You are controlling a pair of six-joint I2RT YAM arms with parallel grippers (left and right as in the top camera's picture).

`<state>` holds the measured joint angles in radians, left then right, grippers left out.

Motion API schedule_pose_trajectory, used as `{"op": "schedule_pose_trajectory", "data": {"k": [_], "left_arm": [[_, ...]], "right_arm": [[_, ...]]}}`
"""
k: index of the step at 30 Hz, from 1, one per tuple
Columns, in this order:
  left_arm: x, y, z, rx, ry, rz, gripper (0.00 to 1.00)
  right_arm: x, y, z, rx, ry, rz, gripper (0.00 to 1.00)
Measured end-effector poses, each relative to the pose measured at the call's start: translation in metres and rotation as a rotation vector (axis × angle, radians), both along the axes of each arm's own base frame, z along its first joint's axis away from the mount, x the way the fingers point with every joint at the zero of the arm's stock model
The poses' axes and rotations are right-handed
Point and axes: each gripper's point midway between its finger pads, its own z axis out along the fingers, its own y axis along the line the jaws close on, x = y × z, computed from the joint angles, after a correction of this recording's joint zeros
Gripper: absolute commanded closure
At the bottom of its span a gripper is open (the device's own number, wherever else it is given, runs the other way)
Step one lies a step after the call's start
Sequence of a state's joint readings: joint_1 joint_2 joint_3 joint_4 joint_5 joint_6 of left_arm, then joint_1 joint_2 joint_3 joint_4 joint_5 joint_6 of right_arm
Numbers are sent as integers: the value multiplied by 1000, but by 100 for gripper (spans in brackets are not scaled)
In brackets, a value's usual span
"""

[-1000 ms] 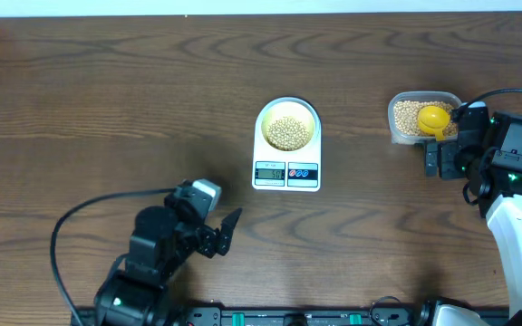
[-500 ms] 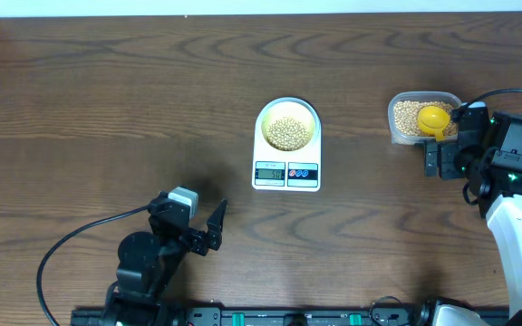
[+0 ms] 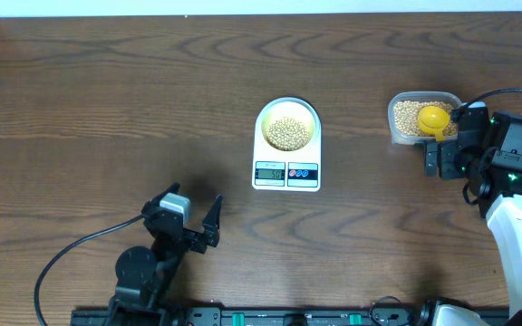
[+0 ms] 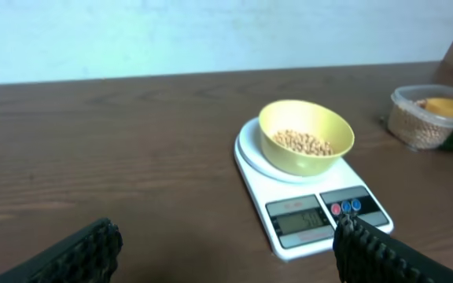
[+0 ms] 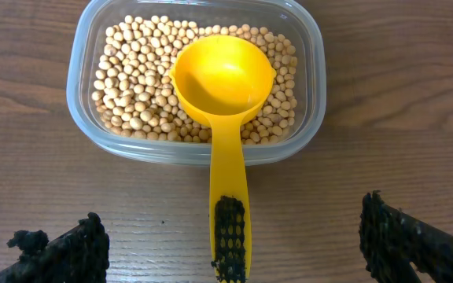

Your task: Scoop item into bowl and weigh 50g on scale

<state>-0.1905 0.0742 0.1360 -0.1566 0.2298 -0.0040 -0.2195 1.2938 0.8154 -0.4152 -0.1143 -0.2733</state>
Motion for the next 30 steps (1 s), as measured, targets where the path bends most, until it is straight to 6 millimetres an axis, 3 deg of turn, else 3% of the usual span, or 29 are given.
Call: {"op": "schedule_pose_trajectory", "data": {"k": [14,30], "left_arm": [[0,3,20,-30,-98,14,12],[4,12,67,-85,-330,68,12]], "right_arm": [[0,0,0,0,0,0,1],[0,0,0,0,0,0,1]]}}
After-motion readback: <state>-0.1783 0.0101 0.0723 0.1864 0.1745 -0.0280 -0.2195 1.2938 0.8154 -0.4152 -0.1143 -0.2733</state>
